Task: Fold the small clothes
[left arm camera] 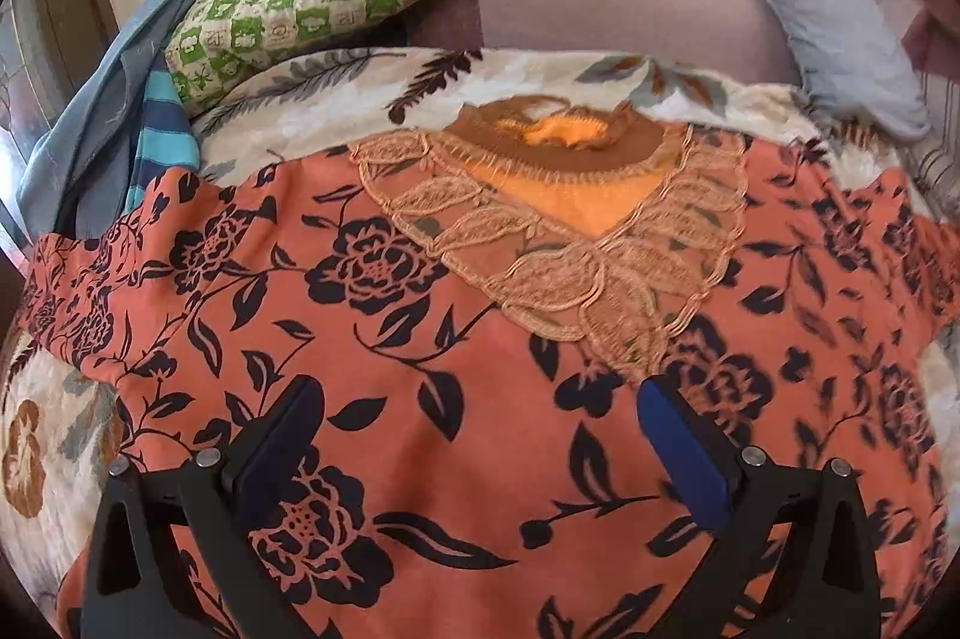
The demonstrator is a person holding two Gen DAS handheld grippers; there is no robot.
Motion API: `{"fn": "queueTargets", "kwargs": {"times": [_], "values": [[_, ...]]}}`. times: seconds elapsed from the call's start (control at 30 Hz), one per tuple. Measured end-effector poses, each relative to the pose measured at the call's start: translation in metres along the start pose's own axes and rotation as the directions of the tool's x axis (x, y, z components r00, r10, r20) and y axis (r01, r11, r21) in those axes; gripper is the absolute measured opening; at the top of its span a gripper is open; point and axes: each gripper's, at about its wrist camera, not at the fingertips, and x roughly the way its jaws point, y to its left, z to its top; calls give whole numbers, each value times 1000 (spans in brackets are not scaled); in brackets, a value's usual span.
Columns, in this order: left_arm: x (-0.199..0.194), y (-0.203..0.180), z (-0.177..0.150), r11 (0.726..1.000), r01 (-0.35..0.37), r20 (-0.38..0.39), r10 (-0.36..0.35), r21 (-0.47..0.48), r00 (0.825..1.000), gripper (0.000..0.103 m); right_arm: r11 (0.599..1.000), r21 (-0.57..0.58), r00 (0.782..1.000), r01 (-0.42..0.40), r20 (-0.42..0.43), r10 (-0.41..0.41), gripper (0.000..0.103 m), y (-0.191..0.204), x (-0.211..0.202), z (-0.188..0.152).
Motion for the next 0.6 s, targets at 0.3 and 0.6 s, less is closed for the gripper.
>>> {"fn": "queueTargets", "kwargs": {"times": [0.3, 0.6], "values": [[15, 4, -17, 999, 7, -47, -9, -32, 999, 103, 980, -135, 989, -149, -2, 150, 7, 64, -40, -22], [-23, 47, -10, 998, -11, 24, 12, -55, 1000, 103, 784, -468, 912, -409, -239, 333, 7, 240, -89, -158]]}}
